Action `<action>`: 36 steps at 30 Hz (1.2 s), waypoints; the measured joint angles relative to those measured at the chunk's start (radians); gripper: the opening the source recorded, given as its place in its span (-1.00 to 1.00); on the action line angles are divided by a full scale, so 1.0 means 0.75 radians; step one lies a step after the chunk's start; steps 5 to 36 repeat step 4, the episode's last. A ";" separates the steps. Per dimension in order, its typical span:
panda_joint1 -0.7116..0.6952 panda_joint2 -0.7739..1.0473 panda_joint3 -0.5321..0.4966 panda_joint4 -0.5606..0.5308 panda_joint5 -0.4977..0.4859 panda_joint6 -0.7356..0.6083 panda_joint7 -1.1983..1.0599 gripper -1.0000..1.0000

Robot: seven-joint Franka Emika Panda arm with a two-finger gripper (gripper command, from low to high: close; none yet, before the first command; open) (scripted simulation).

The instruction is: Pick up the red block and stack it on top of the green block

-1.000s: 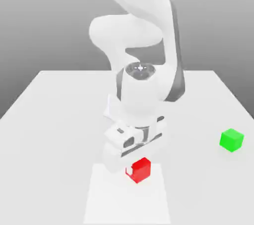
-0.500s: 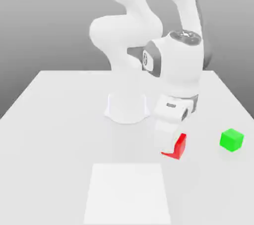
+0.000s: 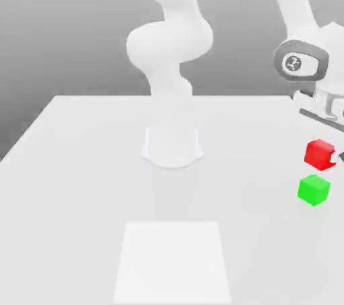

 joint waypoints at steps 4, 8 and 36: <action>0.015 0.048 -0.024 0.003 -0.038 0.043 0.028 1.00; 0.015 0.048 -0.024 0.003 -0.038 0.043 0.028 1.00; 0.015 0.048 -0.024 0.003 -0.038 0.043 0.028 1.00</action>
